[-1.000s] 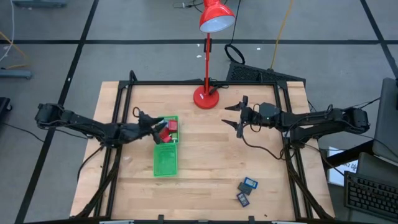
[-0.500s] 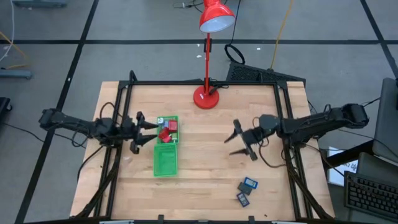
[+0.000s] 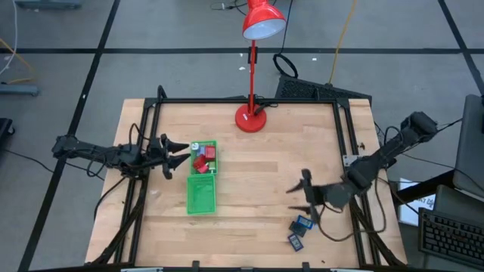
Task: Pick & Place Office items
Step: Put the top blue digital timer into the bottom green bin
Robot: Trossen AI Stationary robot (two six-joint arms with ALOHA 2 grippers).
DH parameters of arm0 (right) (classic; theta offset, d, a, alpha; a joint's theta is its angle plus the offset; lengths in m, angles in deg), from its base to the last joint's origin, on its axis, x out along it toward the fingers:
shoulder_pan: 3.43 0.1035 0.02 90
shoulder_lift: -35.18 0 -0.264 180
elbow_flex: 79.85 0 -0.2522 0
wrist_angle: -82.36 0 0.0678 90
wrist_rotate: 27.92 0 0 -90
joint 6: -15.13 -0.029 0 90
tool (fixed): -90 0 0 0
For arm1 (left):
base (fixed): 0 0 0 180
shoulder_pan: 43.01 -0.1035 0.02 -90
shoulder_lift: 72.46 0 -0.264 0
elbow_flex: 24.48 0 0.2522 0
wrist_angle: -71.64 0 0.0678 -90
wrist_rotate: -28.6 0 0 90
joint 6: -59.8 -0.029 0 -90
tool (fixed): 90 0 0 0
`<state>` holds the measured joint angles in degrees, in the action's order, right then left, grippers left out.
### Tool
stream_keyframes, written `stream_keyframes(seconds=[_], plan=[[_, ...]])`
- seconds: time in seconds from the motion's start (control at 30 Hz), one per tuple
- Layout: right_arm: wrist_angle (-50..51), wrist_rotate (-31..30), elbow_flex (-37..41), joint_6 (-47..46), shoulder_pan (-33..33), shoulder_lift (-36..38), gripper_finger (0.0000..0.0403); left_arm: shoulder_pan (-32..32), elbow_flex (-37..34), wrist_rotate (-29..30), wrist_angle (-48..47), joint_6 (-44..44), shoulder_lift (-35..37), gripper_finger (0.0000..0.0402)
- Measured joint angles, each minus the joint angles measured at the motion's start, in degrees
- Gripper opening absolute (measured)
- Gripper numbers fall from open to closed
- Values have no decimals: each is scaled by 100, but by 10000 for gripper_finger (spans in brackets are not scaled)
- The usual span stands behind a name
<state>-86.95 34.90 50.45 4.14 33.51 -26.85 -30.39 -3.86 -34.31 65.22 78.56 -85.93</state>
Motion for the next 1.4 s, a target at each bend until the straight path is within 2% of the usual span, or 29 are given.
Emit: stream_keyframes(seconds=[0.23, 0.5, 0.77, 1.2, 1.4], plan=[[786, -277, -20, -1915, 1105, -404, 231, 0, 0, 0, 21, -29, 0, 200], [1357, -245, -20, -3978, 1670, -1322, 231, 0, 0, 0, 19, -50, 0, 187], [1408, 953, -27, -4823, 1812, -2209, 231, 0, 0, 2, 19, 0, 0, 200], [1546, 933, -39, -5138, 1784, -2429, 226, 0, 0, 0, 17, 105, 0, 225], [1841, 912, -33, -5140, 1779, -2438, 173, 0, 0, 0, 17, 99, 0, 226]])
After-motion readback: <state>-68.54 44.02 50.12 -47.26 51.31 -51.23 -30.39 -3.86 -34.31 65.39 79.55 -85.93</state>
